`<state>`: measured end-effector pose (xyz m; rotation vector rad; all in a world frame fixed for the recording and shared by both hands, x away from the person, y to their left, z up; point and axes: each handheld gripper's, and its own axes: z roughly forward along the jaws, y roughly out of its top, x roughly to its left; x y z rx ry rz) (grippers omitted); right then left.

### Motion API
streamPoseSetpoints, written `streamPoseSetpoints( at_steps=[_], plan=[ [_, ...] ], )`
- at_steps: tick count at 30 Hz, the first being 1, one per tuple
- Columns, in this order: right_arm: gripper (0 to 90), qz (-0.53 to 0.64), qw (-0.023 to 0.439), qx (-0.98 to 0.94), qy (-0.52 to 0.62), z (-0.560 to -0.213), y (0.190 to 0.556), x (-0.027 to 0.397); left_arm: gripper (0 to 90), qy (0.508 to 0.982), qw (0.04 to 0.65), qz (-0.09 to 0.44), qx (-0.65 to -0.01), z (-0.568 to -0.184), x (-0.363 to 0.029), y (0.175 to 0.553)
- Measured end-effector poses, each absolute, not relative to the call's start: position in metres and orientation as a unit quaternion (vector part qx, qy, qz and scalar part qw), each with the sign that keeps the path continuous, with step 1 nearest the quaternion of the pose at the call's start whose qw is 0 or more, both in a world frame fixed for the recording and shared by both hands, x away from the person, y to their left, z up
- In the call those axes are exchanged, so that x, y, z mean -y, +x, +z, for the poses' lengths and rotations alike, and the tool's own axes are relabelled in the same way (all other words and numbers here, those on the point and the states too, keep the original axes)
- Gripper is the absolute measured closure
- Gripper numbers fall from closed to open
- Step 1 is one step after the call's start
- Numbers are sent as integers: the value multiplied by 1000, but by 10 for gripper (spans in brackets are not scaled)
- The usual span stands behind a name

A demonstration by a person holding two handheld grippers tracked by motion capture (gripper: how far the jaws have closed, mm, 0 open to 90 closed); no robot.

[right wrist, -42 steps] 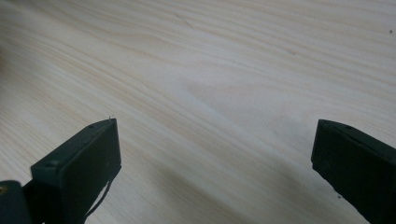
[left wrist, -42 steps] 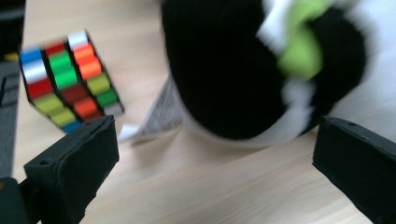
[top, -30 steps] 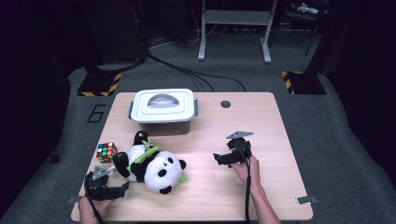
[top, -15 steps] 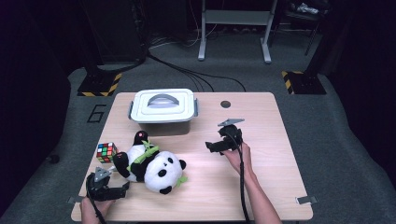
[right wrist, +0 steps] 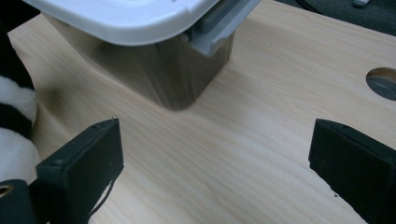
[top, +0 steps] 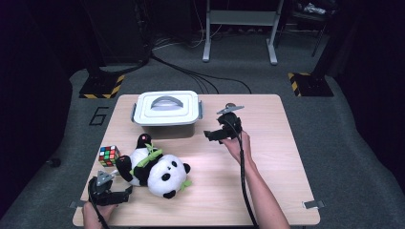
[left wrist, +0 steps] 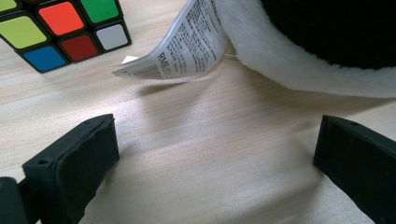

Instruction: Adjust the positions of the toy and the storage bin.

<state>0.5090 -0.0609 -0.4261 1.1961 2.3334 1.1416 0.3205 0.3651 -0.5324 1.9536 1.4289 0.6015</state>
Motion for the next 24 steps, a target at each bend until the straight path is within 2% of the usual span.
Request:
streamPoseSetpoints(
  at_steps=[12, 19, 24],
  plan=[
    [33, 401, 126, -807, 416, -413, 540, 50, 0, 743, 318, 228, -543, -532, -365, 320],
    [154, 396, 131, -810, 413, -415, 555, 43, 0, 744, 318, 228, -541, -532, -365, 320],
    [284, 398, 148, -804, 416, -412, 564, 39, 0, 746, 317, 226, -540, -532, -365, 320]
  ],
)
